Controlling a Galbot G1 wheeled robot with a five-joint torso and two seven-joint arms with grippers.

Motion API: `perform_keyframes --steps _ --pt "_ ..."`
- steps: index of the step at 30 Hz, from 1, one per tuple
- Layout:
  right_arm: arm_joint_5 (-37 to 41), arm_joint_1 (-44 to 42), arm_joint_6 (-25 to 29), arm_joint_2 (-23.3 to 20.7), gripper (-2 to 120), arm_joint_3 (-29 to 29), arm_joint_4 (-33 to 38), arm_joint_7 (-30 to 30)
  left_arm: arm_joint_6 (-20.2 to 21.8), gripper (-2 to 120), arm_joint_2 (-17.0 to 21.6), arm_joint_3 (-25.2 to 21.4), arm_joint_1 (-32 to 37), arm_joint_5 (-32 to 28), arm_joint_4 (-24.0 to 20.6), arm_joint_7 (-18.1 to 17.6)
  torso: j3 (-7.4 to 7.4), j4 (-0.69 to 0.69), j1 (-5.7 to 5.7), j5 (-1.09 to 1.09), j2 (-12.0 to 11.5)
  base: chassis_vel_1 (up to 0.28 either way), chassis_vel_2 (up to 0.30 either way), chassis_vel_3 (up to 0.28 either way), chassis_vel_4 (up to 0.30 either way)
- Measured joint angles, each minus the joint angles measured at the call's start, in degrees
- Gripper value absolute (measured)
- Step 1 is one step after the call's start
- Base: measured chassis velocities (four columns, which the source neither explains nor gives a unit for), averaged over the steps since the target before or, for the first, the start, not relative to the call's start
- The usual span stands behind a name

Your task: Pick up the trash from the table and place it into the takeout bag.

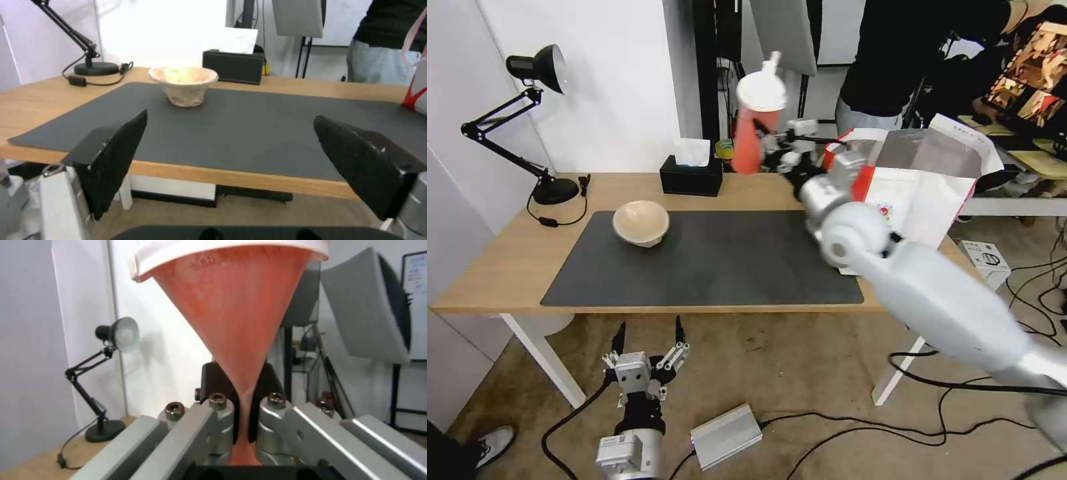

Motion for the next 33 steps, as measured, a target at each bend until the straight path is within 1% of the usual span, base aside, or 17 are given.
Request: perform_keyframes --steps 3,8,17,19,20,23,26,33 --pt "0.9 -0.5 -0.4 -2.1 2 1.5 2.2 0.1 0.0 100 0.1 0.0 0.0 0.0 -0.1 0.0 0.00 0.01 0.00 -0.01 0.0 0.000 0.000 0.000 0.000" --pt "1.8 -0.2 -0.8 -3.5 2 2.1 3.9 0.3 -0.1 100 -0.1 0.0 0.5 0.3 -0.6 0.0 0.00 0.02 0.00 -0.01 0.0 0.000 0.000 0.000 0.000" --pt "5.1 0.8 -1.9 -8.1 2 4.7 7.2 0.8 -0.2 100 0.4 -0.3 1.2 0.5 -1.5 0.0 0.01 0.02 0.00 -0.02 0.0 0.000 0.000 0.000 0.000" --pt "5.3 0.8 -1.9 -8.4 2 4.9 7.4 0.8 -0.2 100 0.5 -0.3 1.2 0.5 -1.5 0.0 0.01 0.02 0.00 -0.02 0.0 0.000 0.000 0.000 0.000" --pt "6.1 1.1 -2.2 -9.4 2 5.6 7.8 0.8 -0.2 100 0.5 -0.2 1.2 0.5 -1.6 0.0 0.00 0.02 0.00 -0.01 0.0 0.000 0.000 0.000 0.000" --pt "6.7 1.2 -2.4 -10.3 2 6.3 8.1 0.9 -0.2 100 0.5 -0.2 1.2 0.6 -1.6 0.0 0.01 0.02 0.00 -0.02 0.0 0.000 0.000 0.000 0.000" --pt "8.0 1.3 -2.7 -12.2 2 7.6 8.8 1.2 -0.4 100 0.6 0.0 1.2 0.7 -1.6 0.0 0.00 0.02 0.00 -0.01 0.0 0.000 0.000 0.000 0.000" --pt "9.4 0.7 -2.8 -14.8 2 10.0 8.6 1.1 -0.4 100 0.7 0.1 1.2 0.7 -1.6 0.0 0.00 0.02 0.00 -0.02 0.0 0.000 0.000 0.000 0.000"
